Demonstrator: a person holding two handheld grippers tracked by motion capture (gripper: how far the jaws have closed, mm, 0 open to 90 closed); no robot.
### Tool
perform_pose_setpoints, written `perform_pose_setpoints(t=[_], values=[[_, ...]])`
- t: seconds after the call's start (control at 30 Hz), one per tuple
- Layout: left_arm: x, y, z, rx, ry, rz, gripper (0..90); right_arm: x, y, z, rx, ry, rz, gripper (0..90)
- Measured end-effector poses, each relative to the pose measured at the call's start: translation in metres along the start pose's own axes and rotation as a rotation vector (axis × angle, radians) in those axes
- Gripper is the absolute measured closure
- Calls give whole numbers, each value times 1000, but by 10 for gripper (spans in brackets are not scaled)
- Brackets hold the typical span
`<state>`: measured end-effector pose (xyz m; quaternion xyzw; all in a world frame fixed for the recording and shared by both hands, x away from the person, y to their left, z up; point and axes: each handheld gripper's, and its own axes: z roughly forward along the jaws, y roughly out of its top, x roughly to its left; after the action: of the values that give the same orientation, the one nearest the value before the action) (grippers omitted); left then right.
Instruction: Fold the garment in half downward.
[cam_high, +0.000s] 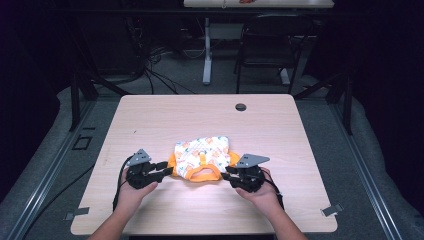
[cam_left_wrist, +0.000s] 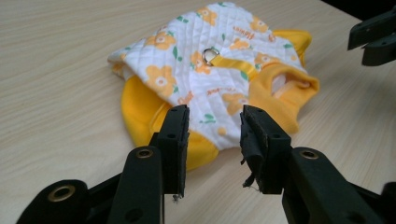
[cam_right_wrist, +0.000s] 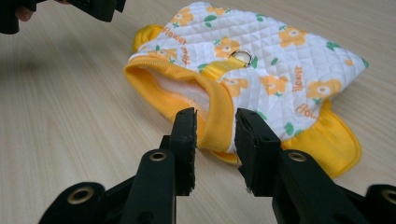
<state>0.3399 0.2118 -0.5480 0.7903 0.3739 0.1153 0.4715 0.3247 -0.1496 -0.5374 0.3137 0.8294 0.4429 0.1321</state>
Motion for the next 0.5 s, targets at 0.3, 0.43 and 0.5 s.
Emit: perform_pose_setpoints(t=[0.3, 0.43, 0.5], values=[[5, -18, -18, 30, 17, -12, 582, 9, -12, -7, 48, -22, -36, 625], [9, -27, -16, 58, 20, -25, 577, 9, -16, -1, 63, -28, -15, 614], [10, -29, -12, 69, 22, -24, 578, 8, -18, 2, 75, -30, -18, 609]])
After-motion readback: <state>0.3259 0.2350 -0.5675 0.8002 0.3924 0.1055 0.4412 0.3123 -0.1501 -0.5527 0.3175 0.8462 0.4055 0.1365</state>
